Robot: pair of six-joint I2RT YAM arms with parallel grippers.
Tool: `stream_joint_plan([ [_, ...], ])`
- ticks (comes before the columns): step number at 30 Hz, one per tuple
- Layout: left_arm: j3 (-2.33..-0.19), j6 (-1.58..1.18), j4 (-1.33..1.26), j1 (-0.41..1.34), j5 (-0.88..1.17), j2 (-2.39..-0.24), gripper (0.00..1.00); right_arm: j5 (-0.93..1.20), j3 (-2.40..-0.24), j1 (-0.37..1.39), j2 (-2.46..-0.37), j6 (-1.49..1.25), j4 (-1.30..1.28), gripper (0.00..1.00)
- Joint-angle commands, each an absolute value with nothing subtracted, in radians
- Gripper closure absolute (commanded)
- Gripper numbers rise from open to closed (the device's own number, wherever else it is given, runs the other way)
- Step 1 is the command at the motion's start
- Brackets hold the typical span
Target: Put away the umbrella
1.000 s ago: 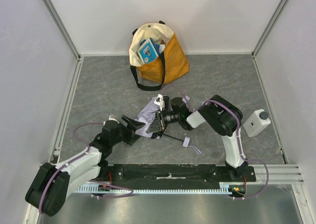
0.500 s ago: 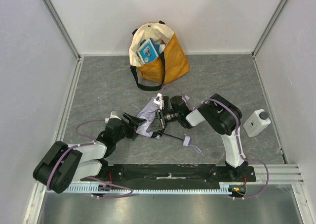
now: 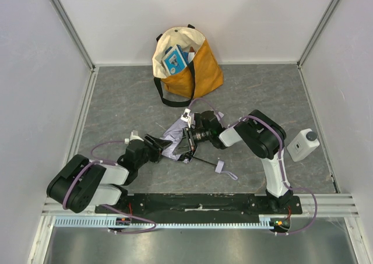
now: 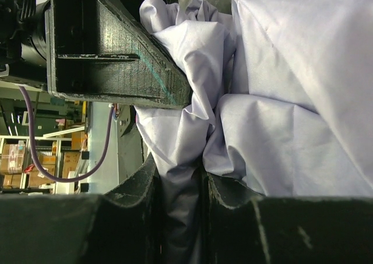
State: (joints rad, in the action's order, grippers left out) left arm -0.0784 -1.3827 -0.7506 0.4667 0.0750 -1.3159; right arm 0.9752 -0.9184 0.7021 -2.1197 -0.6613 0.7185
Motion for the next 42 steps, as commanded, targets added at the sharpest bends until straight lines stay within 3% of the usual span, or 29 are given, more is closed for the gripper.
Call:
stream_joint_plan([
  [1,-0.066,-1.273,-0.713,0.472,0.005,-1.376,0.66,0.931,-0.891,0.732,-2.183,-0.575,0.431,1.00],
  [4,-0.083,-1.278,-0.669,0.472,0.015,-1.376,0.93,0.908,-0.899,0.735,-2.166,-0.549,0.396,1.00],
  [5,-0.098,-1.276,-0.634,0.472,0.023,-1.371,0.98,0.893,-0.903,0.735,-2.157,-0.531,0.370,1.00],
  [8,-0.141,-1.281,-0.499,0.472,0.046,-1.350,0.98,0.839,-0.911,0.736,-2.125,-0.496,0.296,0.96],
  [15,-0.224,-1.247,-0.184,0.476,0.063,-1.293,0.98,0.622,-0.937,0.744,-1.994,-0.408,0.106,0.60],
  [17,-0.232,-1.243,-0.140,0.476,0.063,-1.286,0.98,0.574,-0.937,0.747,-1.945,-0.393,0.080,0.44],
  [28,-0.290,-1.207,0.018,0.474,0.069,-1.266,0.98,0.269,-1.031,0.845,-1.688,-0.236,-0.192,0.05],
  [35,-0.330,-1.206,0.089,0.476,0.087,-1.279,0.98,0.033,-1.063,0.974,-1.569,-0.109,-0.242,0.02],
  [42,-0.409,-1.209,0.216,0.476,0.120,-1.331,0.98,-0.187,-1.095,1.133,-1.634,0.030,-0.163,0.02],
])
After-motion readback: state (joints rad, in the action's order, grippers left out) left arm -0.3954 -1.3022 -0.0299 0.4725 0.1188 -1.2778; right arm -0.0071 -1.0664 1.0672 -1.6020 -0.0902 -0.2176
